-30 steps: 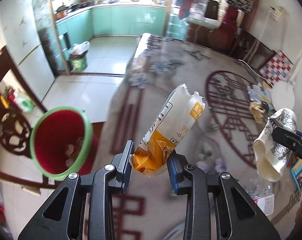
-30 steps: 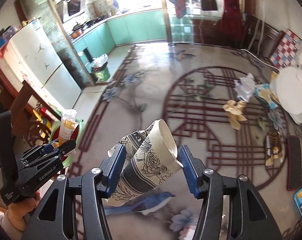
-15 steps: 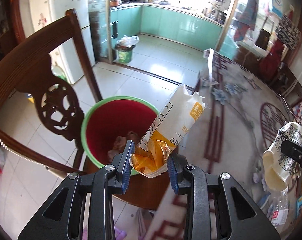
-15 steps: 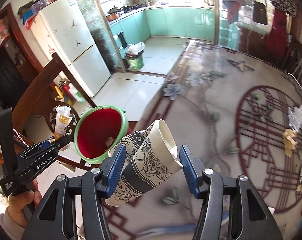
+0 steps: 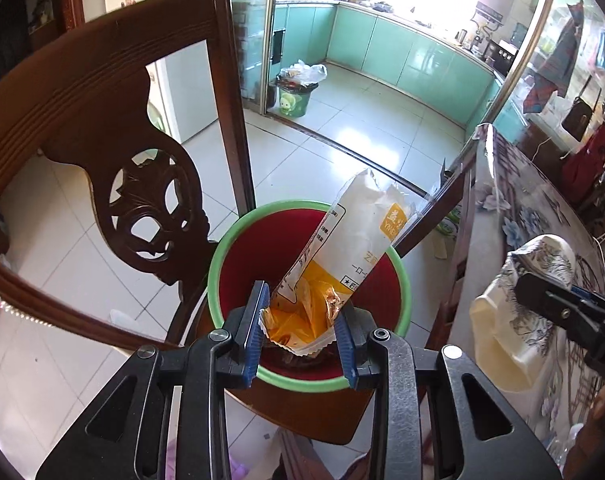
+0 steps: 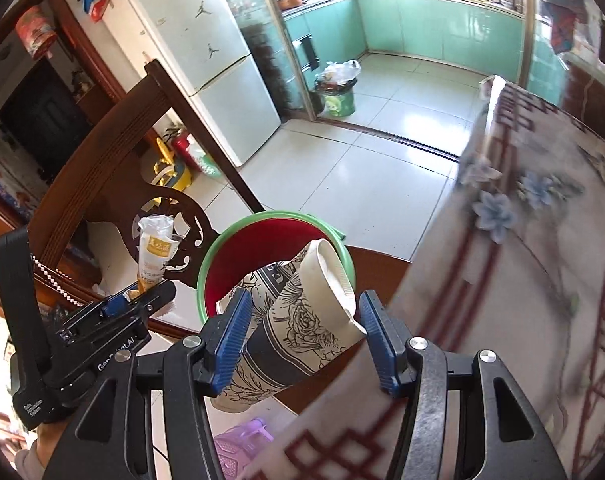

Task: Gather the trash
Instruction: 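Open both tools over the red bucket to drop the wrapper and cup, then move both open tools back over the table trash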

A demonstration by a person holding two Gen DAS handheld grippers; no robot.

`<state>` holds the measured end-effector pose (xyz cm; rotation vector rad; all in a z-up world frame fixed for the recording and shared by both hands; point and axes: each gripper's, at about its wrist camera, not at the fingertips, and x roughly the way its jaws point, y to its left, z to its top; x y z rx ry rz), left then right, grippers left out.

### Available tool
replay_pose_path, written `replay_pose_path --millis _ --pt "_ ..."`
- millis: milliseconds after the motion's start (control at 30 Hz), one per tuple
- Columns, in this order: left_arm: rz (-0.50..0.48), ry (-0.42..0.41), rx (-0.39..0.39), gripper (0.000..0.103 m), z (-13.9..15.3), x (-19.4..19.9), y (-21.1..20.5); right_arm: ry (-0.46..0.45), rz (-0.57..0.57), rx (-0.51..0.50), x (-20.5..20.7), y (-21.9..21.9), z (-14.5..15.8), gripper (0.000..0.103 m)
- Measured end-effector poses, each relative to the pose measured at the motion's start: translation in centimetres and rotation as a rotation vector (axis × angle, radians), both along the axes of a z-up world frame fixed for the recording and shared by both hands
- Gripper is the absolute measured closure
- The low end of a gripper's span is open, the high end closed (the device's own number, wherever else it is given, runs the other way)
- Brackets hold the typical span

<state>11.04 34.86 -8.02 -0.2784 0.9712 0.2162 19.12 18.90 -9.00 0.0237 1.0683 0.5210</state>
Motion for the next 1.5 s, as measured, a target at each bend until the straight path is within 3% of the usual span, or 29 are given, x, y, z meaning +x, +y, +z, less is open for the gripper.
replay_pose_path --millis 267,433,867,900,967,1033,1233,1500 --pt "0.013 0.042 -0.005 0.072 -1.8 2.4 1.8 0.01 0.041 -0.034 3.1 4.2 -2.1 0.049" --pt "0.013 0.055 0.005 0.072 -2.2 2.8 2.0 0.008 0.051 -0.073 3.8 5.0 -2.8 0.049" --pt "0.023 0.073 -0.008 0.071 -3.0 3.9 2.5 0.001 0.084 -0.045 4.1 5.1 -3.0 0.047" --pt "0.031 0.071 -0.005 0.063 -3.0 3.9 2.6 0.002 0.092 -0.037 4.1 5.2 -3.0 0.047" --pt "0.041 0.062 -0.008 0.028 -2.8 3.8 2.8 -0.001 0.103 -0.031 4.0 5.3 -2.9 0.047" --pt "0.061 0.047 -0.001 0.009 -2.4 3.6 2.9 -0.015 0.105 -0.027 3.9 5.5 -2.7 0.047" --pt "0.07 0.028 0.009 0.008 -1.6 3.2 3.0 -0.065 0.102 0.015 3.3 5.3 -1.6 0.038" --pt "0.036 0.008 0.024 0.008 0.3 1.9 1.2 -0.106 0.055 0.06 0.2 1.4 1.9 0.037"
